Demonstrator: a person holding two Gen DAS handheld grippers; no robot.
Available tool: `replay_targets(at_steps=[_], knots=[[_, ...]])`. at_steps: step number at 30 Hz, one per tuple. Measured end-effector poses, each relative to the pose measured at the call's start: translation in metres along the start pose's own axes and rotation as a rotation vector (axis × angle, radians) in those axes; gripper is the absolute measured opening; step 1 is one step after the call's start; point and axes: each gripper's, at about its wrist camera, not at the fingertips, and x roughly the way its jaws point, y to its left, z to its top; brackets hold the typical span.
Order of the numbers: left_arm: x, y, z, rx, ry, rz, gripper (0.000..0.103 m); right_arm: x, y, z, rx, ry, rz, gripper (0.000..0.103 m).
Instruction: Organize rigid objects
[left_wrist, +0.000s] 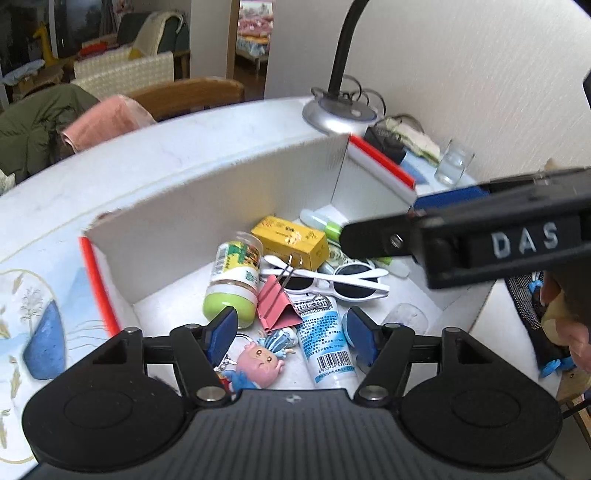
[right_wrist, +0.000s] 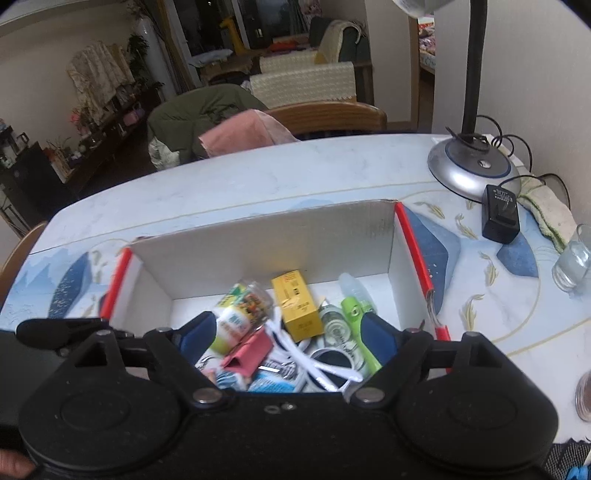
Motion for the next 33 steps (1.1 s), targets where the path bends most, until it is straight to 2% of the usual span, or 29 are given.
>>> replay_targets(at_steps=[10,12,13,25,29,33], knots=[[-0.060,0.013,-0.012,-0.001,-0.104,0.003,0.066,-0.051,0.030,-0.018,-0.022,-0.083,0.014,0.089],[-0.071,0.015,-0.015,0.004,-0.118,0.003,0.077,-0.060,0.035,-0.021,-0.021,-0.103,0.017,0.089],[-0.076,0.015,-0.017,0.007,-0.128,0.005,0.079,-0.064,0.036,-0.023,-0.020,-0.112,0.017,0.090],[-0.119,0.026,-0.034,0.014,-0.188,-0.005,0.085,-0.105,0.060,-0.044,-0.011,-0.201,0.009,0.098],[-0.130,0.029,-0.040,0.005,-0.210,-0.006,0.101,-0.115,0.066,-0.051,-0.012,-0.227,-0.003,0.101],[-0.140,0.031,-0.045,-0.008,-0.230,-0.004,0.101,-0.124,0.071,-0.060,-0.016,-0.250,-0.018,0.103]])
